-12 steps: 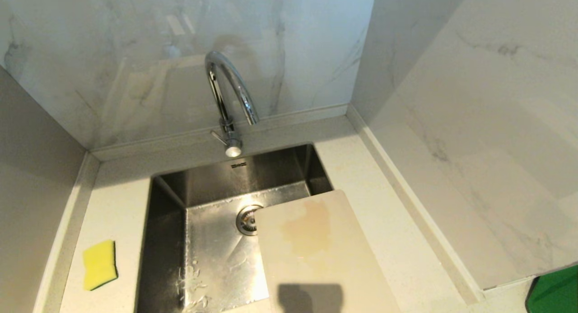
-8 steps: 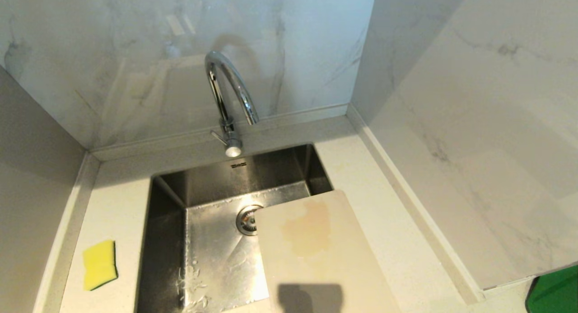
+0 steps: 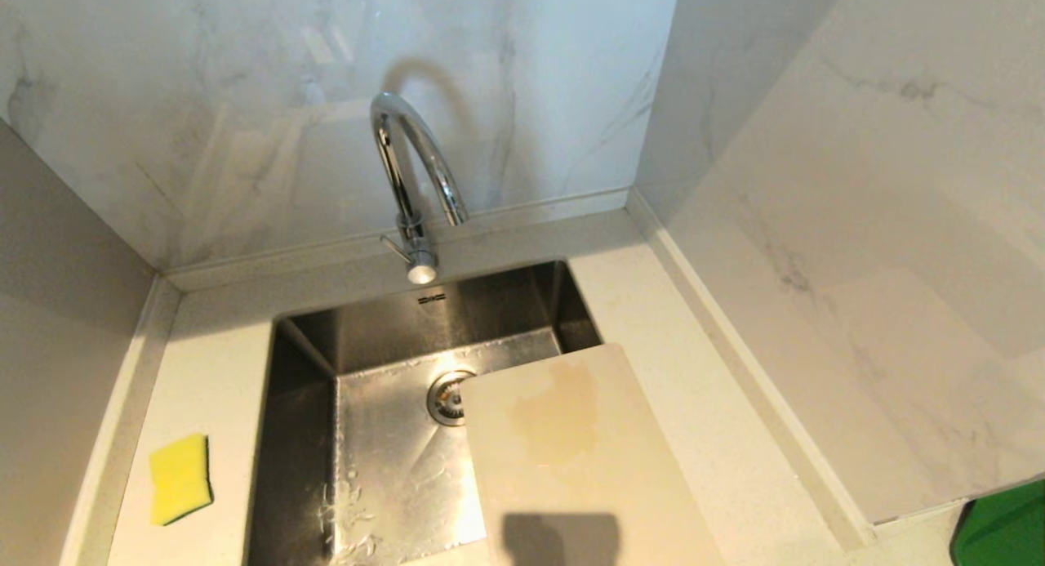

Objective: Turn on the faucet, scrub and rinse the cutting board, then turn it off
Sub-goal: Turn on the tap

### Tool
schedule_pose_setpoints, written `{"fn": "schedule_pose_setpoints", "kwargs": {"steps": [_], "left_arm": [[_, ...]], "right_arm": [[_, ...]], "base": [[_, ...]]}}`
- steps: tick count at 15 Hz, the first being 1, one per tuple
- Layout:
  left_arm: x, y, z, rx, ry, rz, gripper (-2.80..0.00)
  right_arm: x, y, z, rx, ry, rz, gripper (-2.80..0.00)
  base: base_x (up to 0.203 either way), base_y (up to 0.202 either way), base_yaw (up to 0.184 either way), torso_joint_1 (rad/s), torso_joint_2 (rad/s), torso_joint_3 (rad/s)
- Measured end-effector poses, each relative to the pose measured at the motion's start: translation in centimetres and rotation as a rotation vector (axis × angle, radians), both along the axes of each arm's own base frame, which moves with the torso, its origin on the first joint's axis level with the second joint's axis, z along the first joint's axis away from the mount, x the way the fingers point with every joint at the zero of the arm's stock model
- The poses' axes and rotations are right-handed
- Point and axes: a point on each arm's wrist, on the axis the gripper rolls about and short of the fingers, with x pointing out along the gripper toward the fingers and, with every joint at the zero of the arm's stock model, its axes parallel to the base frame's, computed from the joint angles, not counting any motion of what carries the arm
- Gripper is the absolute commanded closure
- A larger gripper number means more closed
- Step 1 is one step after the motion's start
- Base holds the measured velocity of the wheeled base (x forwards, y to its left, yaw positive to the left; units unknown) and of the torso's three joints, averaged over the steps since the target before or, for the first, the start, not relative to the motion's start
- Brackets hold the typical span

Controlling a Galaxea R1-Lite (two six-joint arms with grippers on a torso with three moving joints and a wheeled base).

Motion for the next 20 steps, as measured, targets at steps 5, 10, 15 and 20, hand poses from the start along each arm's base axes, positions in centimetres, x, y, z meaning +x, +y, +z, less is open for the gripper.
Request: {"fn": "schedule_pose_setpoints", "kwargs": {"steps": [5,10,15,20], "left_arm": [[0.0,0.0,0.0,0.0,0.003,0.0,0.0],[-0.5,-0.1,1.2,0.036,0.006,-0.051,0.0],[-0.2,-0.4,6.2,0.061,0.038,-0.174,0.0],[3.2,-0.5,13.3,0.07,0.046,-0.258,0.0]], "right_arm": [[0.0,0.0,0.0,0.0,0.0,0.0,0.0],[0.0,0.0,0.0,0.0,0.0,0.0,0.0],[0.0,0.0,0.0,-0.001,0.0,0.0,0.0],[0.0,0.0,0.0,0.0,0.0,0.0,0.0]], "base": [[0.0,0.0,0.0,0.0,0.0,0.0],[0.0,0.0,0.0,0.0,0.0,0.0],[0.0,0.0,0.0,0.0,0.0,0.0],[0.0,0.0,0.0,0.0,0.0,0.0]]}}
